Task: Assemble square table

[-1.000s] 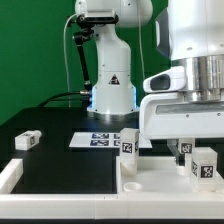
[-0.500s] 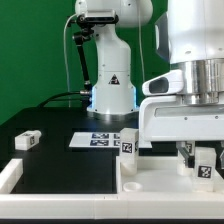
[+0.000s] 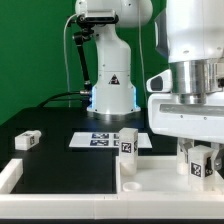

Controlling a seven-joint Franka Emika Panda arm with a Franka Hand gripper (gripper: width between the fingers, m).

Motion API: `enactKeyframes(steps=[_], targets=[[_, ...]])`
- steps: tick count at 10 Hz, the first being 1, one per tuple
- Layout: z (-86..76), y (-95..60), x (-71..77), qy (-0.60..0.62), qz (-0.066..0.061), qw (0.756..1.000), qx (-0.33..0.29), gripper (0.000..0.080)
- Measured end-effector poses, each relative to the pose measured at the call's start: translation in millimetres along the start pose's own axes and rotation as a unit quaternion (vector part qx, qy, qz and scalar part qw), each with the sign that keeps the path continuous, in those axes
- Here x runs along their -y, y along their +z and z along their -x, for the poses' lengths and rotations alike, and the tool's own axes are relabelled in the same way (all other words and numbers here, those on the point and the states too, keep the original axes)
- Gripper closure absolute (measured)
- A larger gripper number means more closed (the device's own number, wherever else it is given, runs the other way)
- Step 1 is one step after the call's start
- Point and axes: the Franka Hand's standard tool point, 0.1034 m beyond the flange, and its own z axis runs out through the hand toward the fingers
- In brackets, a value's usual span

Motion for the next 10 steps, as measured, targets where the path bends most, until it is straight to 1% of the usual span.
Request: enactKeyframes(steps=[1,2,3,6,7,8,10], targets=[[0.5,0.7,1.4,0.064,0.004,0.998,0.018,0.0511],[1.7,2.2,1.8,0.171,-0.004,0.985,0.036,0.0511],[1.7,2.6,1.6,0.22,-0.006,0.974,0.044,0.0511],[2.7,4.2,2.9,0.316,-0.008,0.948,0.041,0.0511],[2.4,4.1,2.6,0.332,-0.008,0.942,0.042,0.0511],[2.6,4.3,2.2,0.357,-0.006,0.933,0.043,0.0511],[1.7,4.5,1.4,0.366,-0.005,0.93,0.04,0.0505]])
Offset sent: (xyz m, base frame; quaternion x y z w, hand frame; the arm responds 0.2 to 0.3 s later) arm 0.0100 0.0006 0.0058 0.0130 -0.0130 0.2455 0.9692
